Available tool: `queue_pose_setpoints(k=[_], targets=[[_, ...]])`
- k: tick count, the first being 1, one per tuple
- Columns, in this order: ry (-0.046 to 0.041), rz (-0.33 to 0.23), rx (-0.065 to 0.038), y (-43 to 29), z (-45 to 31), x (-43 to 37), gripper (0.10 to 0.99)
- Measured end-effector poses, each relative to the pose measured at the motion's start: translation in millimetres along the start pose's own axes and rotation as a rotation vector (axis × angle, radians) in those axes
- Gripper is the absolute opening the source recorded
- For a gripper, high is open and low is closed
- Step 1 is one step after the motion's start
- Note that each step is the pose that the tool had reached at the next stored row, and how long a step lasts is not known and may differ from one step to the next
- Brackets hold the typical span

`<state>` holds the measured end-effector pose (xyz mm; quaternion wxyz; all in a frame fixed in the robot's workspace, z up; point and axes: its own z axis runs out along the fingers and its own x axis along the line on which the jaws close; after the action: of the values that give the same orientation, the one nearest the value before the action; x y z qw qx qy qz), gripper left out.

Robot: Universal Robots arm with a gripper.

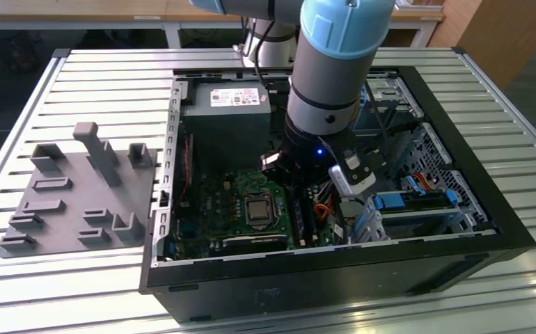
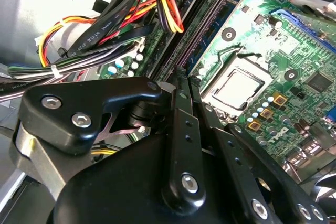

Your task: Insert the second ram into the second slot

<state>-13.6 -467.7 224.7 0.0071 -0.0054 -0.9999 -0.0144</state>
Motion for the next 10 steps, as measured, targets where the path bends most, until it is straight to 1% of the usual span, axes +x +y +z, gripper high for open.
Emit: queue_pose_setpoints(k=[10], targets=[[0.0000,-0.002,0.000,0.1,-1.3,-0.3,0.133]])
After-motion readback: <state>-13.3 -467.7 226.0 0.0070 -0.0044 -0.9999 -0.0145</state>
